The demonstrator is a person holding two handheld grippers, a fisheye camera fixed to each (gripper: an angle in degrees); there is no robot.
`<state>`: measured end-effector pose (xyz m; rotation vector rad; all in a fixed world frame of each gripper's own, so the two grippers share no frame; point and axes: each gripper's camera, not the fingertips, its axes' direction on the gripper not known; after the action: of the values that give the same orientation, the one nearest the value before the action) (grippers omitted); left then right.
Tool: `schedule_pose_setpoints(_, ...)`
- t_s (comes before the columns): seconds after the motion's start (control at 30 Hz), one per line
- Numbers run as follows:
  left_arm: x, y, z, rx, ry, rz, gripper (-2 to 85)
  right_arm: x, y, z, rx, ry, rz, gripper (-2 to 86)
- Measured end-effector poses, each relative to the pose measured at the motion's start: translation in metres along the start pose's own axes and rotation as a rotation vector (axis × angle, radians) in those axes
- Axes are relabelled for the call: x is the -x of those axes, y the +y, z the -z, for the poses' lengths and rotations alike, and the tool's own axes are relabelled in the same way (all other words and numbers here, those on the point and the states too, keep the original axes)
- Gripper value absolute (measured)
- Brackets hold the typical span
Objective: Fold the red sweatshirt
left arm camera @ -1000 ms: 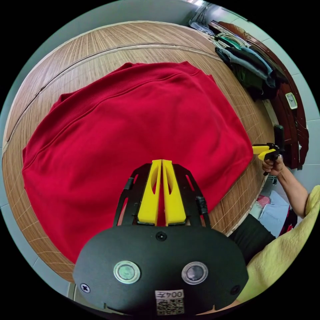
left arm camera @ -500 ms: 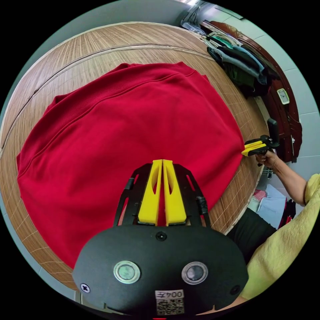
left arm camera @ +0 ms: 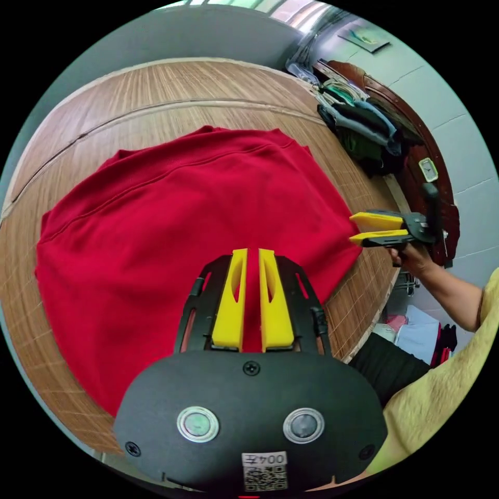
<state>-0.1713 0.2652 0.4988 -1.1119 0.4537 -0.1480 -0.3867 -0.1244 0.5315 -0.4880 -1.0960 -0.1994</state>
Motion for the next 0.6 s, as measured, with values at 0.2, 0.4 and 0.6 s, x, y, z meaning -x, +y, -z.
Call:
schedule_pose_setpoints(0.2,0.039,0.105,0.073,-0.053,-0.149,0.193,7.2,0.026,-0.015,-0.030,0.047,0.085,-0.067,14.6)
schedule_pose_setpoints(0.4,0.122,0.204,0.115,0.123,-0.251,0.262,8.7,0.029,-0.030,-0.033,0.086,0.052,-0.071,14.6)
schedule_pose_setpoints(0.6,0.149,0.208,0.097,0.187,-0.179,0.163,8.8,0.030,-0.036,-0.032,0.093,0.036,-0.058,14.5)
